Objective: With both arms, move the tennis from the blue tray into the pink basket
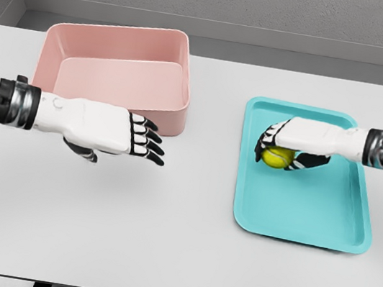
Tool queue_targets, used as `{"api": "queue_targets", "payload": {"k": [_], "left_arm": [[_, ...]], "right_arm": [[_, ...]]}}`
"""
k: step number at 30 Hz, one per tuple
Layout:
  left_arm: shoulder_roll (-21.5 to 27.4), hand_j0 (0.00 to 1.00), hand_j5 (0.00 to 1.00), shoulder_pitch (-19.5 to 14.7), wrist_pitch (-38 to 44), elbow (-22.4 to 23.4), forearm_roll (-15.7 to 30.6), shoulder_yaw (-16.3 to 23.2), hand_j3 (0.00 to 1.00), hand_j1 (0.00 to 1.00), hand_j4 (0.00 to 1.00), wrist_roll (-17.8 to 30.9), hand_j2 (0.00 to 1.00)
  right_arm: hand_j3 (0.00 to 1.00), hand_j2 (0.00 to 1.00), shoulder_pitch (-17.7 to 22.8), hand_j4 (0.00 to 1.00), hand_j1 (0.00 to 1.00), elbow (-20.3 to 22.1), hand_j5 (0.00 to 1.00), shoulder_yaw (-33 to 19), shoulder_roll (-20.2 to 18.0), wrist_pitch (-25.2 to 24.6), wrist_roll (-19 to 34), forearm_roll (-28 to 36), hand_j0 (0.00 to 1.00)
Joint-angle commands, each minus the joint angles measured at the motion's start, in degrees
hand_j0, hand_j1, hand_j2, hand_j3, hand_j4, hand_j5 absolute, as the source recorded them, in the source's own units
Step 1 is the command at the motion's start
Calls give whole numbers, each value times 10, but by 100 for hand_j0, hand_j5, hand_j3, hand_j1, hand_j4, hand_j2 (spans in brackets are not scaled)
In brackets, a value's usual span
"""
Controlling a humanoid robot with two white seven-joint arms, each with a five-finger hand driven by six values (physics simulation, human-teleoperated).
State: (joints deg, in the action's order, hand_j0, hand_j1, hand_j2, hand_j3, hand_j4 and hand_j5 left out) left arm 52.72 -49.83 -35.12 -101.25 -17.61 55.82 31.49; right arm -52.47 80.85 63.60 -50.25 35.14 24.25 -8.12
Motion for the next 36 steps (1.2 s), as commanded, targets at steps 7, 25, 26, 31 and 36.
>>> {"api": "queue_targets", "payload": {"k": [7, 25, 26, 31, 36], "left_arm": [[5, 100, 100, -12, 1, 0, 4, 2, 100, 100, 100, 0, 100], [22, 100, 100, 10, 1, 0, 4, 3, 100, 100, 100, 0, 100], [23, 100, 100, 11, 1, 0, 4, 3, 100, 100, 100, 0, 100], [25, 100, 100, 17, 1, 0, 3, 3, 100, 100, 100, 0, 100], [32, 100, 100, 19, 1, 0, 1, 3, 100, 100, 100, 0, 100]], "right_arm": [[56, 56, 2, 56, 56, 78, 56, 1, 8, -1, 1, 5, 56], [56, 56, 1, 56, 56, 13, 56, 28, 168, -1, 52, 6, 56], [56, 56, 0, 56, 56, 1, 56, 37, 176, -1, 51, 6, 56], [56, 56, -3, 56, 56, -13, 56, 61, 190, -1, 51, 5, 56], [57, 57, -3, 57, 57, -12, 57, 66, 192, -1, 51, 4, 57]]}}
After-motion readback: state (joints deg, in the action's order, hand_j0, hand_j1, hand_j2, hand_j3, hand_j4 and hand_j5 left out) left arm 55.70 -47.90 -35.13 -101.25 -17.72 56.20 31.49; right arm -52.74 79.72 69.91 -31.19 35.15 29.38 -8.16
